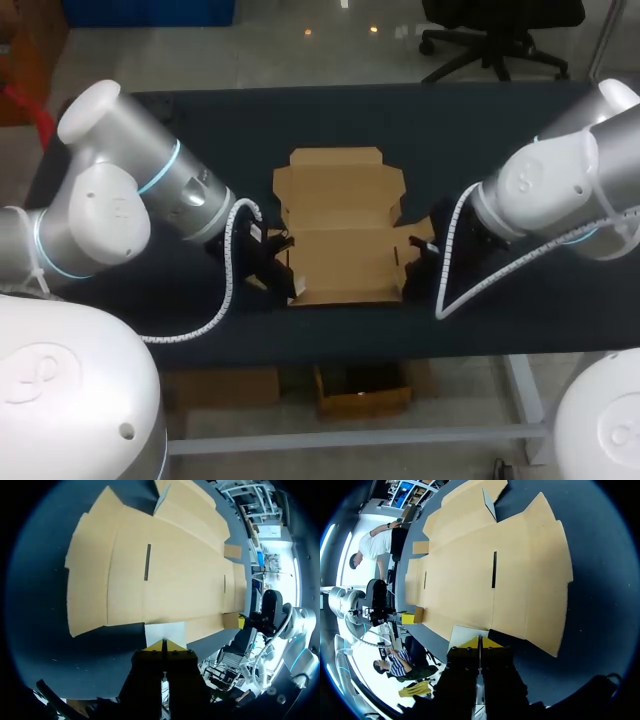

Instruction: Assemble the packaging by folding the flat box into shape, placing the metal phone stand inside, and closing the box properly

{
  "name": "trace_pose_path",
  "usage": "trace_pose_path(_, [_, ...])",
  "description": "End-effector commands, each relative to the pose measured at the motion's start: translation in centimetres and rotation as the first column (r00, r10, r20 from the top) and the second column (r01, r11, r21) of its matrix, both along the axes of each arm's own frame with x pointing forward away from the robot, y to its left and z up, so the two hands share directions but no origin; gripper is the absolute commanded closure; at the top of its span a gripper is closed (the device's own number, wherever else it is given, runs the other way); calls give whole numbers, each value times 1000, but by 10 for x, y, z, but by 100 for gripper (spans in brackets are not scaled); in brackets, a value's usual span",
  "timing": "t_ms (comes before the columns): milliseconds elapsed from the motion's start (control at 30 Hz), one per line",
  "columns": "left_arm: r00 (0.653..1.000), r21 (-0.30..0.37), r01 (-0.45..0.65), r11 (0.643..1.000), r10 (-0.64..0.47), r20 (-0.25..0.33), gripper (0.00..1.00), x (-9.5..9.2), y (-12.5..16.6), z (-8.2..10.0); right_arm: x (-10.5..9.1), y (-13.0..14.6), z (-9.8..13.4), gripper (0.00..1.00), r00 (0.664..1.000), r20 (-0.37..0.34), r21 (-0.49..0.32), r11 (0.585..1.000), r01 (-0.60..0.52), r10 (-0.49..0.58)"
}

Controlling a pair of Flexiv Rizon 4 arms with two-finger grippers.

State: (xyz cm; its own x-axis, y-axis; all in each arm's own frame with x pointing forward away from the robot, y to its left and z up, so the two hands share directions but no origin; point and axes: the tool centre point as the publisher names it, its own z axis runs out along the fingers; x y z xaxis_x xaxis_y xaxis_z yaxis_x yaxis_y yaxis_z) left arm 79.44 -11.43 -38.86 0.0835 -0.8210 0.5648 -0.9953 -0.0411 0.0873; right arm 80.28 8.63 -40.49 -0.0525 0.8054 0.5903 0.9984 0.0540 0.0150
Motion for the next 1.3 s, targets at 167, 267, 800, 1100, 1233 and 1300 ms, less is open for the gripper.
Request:
trace_pose_path(167, [1000,13,3,1000,-3,-5,100,1,-4,-2,-4,-2,6,100,1000,11,-10,1000,7,-7])
trace_pose_path(267, [1000,13,3,1000,-3,-6,100,1,-4,-2,-5,-5,8,100,1000,15,-8,1000,11,-11])
trace_pose_path(800, [1000,18,9,1000,-8,-10,100,-1,-8,-6,-5,9,0,100,1000,3,-13,1000,-25,25])
trace_pose_path(1100, [1000,21,11,1000,-11,-3,100,0,-12,-8,-7,13,-8,100,999,-16,-13,999,-36,36])
trace_pose_path(1233, [1000,28,12,1000,-12,4,100,-1,-14,-11,-7,16,-10,100,999,-22,-12,999,-39,39])
trace_pose_path(1300, [1000,29,14,999,-14,5,100,-2,-15,-13,-7,16,-11,100,999,-26,-14,999,-41,41])
